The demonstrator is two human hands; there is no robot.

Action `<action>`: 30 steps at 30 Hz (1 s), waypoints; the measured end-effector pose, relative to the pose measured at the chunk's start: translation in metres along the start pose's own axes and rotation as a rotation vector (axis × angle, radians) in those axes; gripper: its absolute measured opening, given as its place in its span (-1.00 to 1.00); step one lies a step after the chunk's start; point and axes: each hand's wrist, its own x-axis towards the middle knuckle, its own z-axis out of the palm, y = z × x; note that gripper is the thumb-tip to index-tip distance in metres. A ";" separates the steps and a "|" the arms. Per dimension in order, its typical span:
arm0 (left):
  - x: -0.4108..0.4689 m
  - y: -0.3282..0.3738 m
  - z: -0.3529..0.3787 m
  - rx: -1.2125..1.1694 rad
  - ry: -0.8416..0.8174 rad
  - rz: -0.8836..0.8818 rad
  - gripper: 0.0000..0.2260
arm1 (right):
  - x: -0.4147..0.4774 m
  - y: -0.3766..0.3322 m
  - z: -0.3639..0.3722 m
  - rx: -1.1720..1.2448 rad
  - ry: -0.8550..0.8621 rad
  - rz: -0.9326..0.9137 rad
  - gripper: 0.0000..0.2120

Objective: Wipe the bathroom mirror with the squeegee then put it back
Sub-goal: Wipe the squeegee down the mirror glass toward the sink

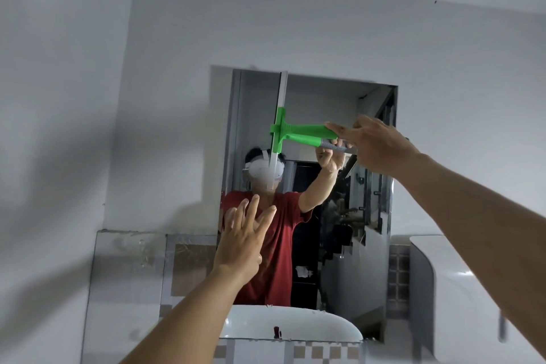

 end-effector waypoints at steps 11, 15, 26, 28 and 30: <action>0.000 -0.002 0.005 -0.020 0.064 0.034 0.02 | -0.029 0.049 0.001 0.069 0.034 0.183 -0.30; 0.000 -0.004 0.011 -0.032 0.108 0.035 0.06 | -0.044 0.058 0.015 0.222 0.039 0.337 -0.30; 0.001 -0.005 0.011 -0.061 0.107 0.044 0.09 | -0.083 0.017 0.064 0.525 0.126 0.563 -0.36; 0.000 -0.004 0.011 -0.045 0.108 0.052 0.08 | -0.092 0.007 0.076 0.579 0.155 0.605 -0.38; -0.001 -0.003 0.008 -0.019 0.115 0.055 0.05 | -0.101 -0.003 0.086 0.603 0.150 0.631 -0.35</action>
